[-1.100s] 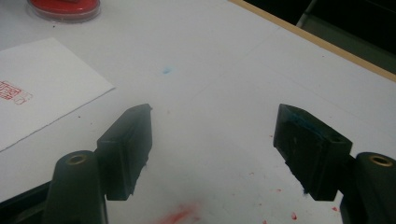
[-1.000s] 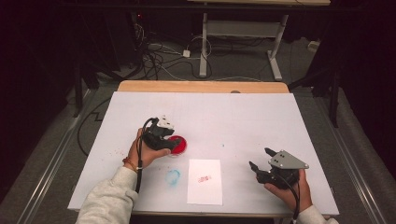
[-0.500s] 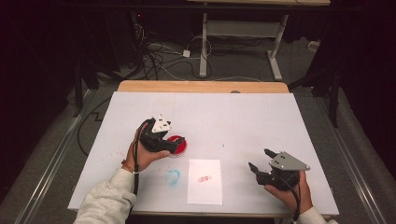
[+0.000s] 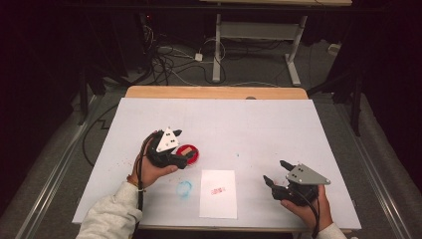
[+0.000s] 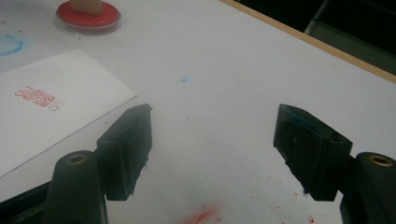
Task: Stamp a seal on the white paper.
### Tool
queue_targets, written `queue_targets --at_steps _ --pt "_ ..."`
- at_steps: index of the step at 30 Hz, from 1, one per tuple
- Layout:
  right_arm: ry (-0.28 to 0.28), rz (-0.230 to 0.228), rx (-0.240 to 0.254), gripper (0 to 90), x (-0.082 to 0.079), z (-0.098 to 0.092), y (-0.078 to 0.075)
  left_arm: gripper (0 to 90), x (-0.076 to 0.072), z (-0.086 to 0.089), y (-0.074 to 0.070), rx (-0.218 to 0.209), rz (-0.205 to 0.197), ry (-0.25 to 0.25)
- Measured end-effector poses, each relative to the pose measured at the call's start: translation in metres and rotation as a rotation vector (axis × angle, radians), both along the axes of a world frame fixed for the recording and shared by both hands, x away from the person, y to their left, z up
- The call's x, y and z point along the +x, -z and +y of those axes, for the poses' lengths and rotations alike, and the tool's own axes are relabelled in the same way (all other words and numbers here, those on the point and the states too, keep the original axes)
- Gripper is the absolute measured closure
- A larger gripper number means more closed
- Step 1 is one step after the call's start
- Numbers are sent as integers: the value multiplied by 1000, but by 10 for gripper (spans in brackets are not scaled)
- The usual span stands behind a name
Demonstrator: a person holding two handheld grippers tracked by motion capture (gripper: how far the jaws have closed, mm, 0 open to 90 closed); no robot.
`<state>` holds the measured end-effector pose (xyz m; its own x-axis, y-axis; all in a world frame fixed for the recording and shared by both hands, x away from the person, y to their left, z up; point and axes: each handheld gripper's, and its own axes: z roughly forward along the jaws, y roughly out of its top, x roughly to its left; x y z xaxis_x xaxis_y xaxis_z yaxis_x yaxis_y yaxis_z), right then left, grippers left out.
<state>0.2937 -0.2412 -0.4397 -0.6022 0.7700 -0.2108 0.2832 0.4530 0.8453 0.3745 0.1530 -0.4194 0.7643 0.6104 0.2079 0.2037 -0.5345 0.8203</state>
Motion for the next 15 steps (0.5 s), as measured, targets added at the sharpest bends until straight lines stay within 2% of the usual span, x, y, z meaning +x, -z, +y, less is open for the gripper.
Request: queue_targets --at_steps 4,8,9,15 --pt "-1 -3 -2 284 0 0 0 185 -6 1 3 28 -26 4" --pt "0 0 -8 282 1 0 1 185 -12 7 5 37 -63 -5" --pt "4 1 -5 282 1 0 1 185 -14 8 6 37 -55 -6" --pt "9 -3 -2 281 0 -2 1 186 -23 15 8 37 -81 -10"
